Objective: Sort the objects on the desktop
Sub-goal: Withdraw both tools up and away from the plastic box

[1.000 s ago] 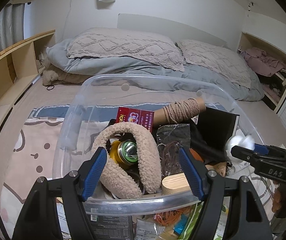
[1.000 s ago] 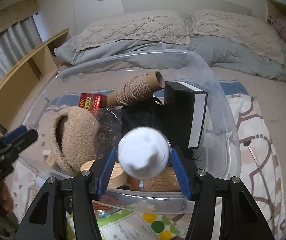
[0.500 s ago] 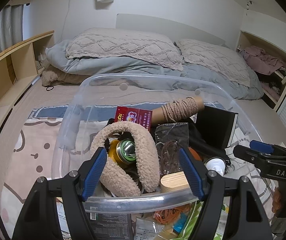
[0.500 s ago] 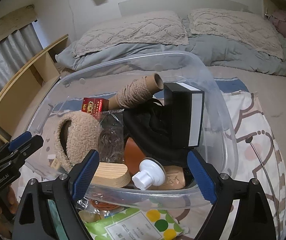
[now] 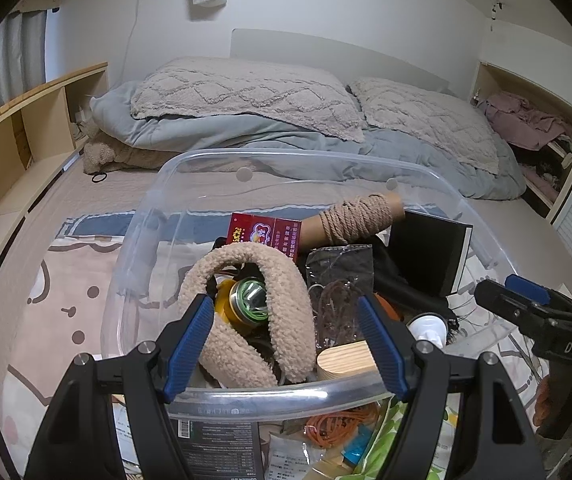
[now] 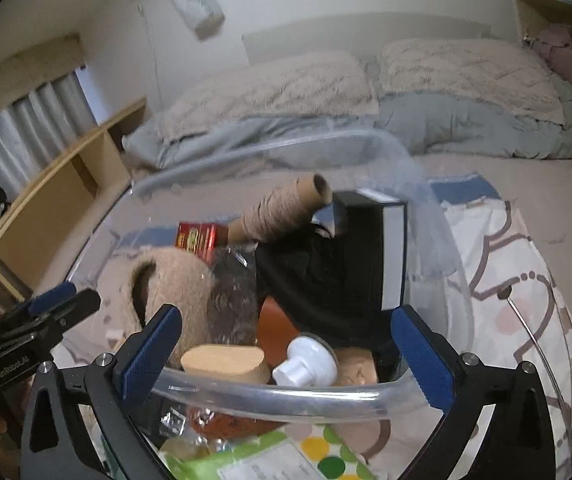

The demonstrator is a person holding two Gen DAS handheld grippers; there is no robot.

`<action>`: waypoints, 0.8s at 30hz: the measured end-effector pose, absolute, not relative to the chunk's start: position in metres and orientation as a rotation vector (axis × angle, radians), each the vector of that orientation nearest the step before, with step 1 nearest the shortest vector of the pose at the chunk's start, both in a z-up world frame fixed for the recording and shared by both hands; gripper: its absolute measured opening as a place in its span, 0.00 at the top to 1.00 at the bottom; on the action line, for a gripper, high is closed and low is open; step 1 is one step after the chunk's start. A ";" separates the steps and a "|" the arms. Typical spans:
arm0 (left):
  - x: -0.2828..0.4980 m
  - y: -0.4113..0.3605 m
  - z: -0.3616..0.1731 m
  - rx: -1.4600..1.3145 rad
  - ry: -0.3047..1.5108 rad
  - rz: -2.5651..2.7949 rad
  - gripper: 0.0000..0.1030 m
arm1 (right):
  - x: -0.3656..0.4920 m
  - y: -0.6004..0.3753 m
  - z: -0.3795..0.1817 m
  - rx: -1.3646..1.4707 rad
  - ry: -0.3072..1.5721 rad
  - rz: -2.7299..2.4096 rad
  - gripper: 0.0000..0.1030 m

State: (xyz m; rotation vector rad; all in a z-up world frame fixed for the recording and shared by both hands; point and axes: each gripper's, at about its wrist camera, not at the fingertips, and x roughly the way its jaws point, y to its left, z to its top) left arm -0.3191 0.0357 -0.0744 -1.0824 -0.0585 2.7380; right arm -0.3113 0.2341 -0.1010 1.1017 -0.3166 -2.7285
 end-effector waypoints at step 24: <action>-0.315 0.032 -0.077 -1.005 -0.009 2.892 0.00 | -0.294 0.244 -0.098 0.824 -0.240 -2.860 0.00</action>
